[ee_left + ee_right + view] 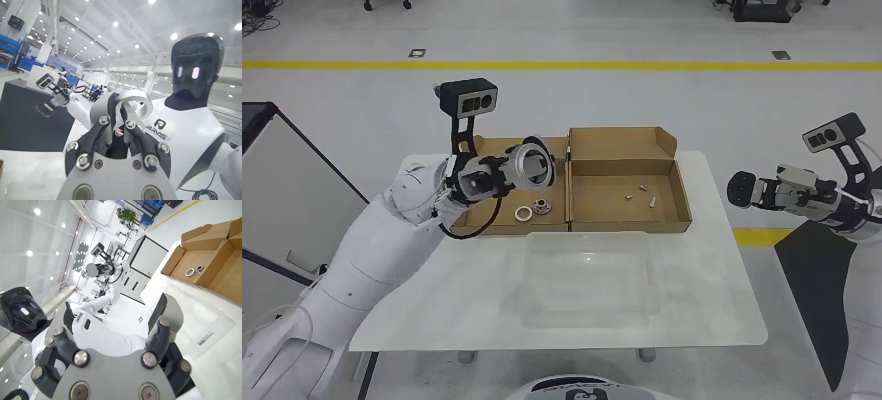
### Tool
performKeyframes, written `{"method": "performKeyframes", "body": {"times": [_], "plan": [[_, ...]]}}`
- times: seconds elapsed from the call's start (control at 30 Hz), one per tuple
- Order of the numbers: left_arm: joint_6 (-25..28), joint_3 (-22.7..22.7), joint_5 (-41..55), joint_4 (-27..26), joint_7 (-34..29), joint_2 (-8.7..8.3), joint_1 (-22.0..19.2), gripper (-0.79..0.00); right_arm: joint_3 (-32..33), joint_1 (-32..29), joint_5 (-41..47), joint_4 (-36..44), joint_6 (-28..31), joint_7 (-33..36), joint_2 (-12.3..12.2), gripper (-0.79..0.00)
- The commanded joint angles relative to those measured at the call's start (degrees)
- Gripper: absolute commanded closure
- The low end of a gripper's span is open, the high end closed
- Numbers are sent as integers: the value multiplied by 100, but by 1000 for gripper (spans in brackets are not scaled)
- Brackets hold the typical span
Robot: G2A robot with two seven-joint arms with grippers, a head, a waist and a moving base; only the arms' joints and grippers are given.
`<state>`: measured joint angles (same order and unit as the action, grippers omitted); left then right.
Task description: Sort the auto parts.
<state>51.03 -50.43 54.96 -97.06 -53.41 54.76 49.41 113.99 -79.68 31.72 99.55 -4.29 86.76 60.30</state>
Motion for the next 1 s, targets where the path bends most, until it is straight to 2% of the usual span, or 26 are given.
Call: {"method": "performKeyframes", "body": {"times": [0.0,0.17,0.57,0.63,0.8,0.97], "plan": [[-79,-49,185,-154,-63,22,-13,0,0,0,0,0,0,0,0,-785],[-221,-187,843,-419,-206,91,44,0,0,0,0,0,0,0,0,-785],[-256,-251,822,-435,-241,101,43,0,0,0,0,0,0,0,0,-785],[-348,-305,864,-603,-59,122,106,0,0,0,0,0,0,0,0,-785],[-296,-431,1573,-898,200,221,241,0,0,0,0,0,0,0,0,-785],[-313,-561,2321,-957,146,324,354,0,0,0,0,0,0,0,0,-785]]}}
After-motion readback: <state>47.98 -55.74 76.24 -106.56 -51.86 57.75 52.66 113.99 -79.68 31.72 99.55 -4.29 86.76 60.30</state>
